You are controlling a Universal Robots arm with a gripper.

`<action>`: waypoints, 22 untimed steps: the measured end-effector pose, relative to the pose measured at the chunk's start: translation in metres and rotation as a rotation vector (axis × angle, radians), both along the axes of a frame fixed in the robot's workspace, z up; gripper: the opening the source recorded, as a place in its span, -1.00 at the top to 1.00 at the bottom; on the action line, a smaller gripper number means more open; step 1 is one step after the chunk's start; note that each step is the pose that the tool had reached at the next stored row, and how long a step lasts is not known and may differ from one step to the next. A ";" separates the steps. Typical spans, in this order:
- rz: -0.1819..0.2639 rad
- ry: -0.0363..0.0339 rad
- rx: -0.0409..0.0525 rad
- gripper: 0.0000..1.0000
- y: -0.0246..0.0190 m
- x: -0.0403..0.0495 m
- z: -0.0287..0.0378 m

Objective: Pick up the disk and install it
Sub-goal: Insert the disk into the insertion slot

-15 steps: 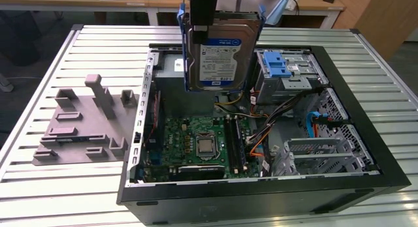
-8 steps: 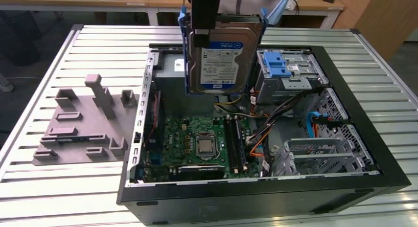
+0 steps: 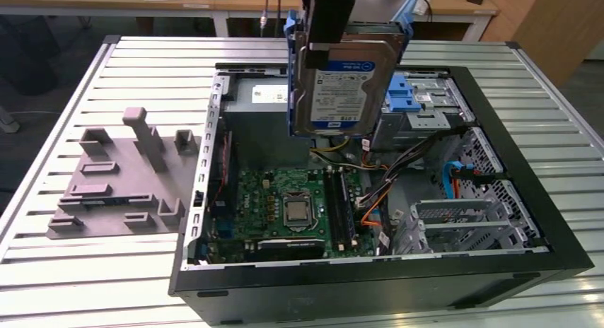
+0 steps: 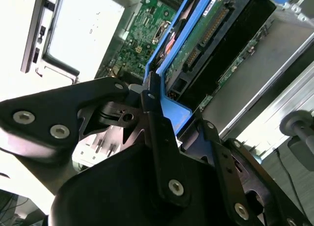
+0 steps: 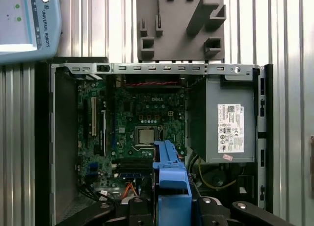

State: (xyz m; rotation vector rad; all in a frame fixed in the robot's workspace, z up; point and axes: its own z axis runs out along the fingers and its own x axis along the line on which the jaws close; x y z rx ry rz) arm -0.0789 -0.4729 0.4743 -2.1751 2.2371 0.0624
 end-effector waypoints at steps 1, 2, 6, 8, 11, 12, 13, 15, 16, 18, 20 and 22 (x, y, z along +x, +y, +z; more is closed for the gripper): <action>0.000 0.0001 -0.0002 0.27 -0.0013 0.0008 -0.0001; 0.000 0.0000 -0.0001 0.27 -0.0038 0.0012 -0.0004; 0.000 0.0000 0.0000 0.27 -0.0151 0.0014 -0.0014; 0.000 0.0000 0.0001 0.27 -0.0170 0.0014 -0.0016; 0.000 0.0000 0.0000 0.27 -0.0171 0.0017 -0.0016; 0.000 0.0001 -0.0002 0.27 -0.0170 0.0024 -0.0015; 0.000 0.0001 -0.0007 0.27 -0.0172 0.0030 -0.0015; 0.000 0.0002 -0.0018 0.27 -0.0188 0.0035 -0.0016; 0.000 0.0001 -0.0019 0.27 -0.0207 0.0037 -0.0017; 0.000 0.0000 -0.0020 0.27 -0.0248 0.0041 -0.0019; 0.000 0.0001 -0.0021 0.27 -0.0265 0.0049 -0.0019; 0.000 0.0005 -0.0022 0.27 -0.0265 0.0087 -0.0019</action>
